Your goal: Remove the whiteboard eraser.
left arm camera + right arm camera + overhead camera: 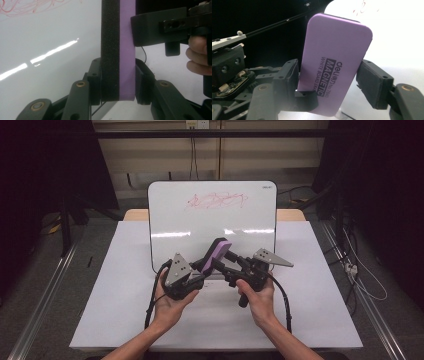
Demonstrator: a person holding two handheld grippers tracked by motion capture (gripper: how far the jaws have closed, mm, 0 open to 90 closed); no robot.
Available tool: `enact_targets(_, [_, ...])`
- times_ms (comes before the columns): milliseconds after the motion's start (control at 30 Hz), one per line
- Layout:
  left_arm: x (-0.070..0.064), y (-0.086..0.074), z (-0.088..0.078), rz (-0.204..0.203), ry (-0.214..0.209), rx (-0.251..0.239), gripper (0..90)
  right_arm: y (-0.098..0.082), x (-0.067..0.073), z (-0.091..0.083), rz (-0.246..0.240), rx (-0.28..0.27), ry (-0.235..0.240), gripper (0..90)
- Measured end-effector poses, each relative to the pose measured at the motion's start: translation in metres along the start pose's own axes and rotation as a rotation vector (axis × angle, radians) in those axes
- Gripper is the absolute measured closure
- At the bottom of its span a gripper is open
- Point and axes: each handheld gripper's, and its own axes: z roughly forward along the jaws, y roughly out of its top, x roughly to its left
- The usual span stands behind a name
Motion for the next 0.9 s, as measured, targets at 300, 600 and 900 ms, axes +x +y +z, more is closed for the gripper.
enact_targets(300, [-0.0024,-0.0026,0.003,0.021,0.009,0.0,64.0,-0.0085,0.0005,0.0027,0.04,0.002,-0.012,37.6])
enact_targets(600, [-0.0005,-0.0062,0.0051,-0.002,-0.005,0.0,63.8,-0.0097,0.0014,0.003,0.03,0.01,-0.033,38.8])
enact_targets(900, [0.0002,-0.0065,0.0079,-0.037,-0.019,-0.004,63.5,-0.0093,0.0029,0.0017,0.018,-0.007,-0.051,39.3])
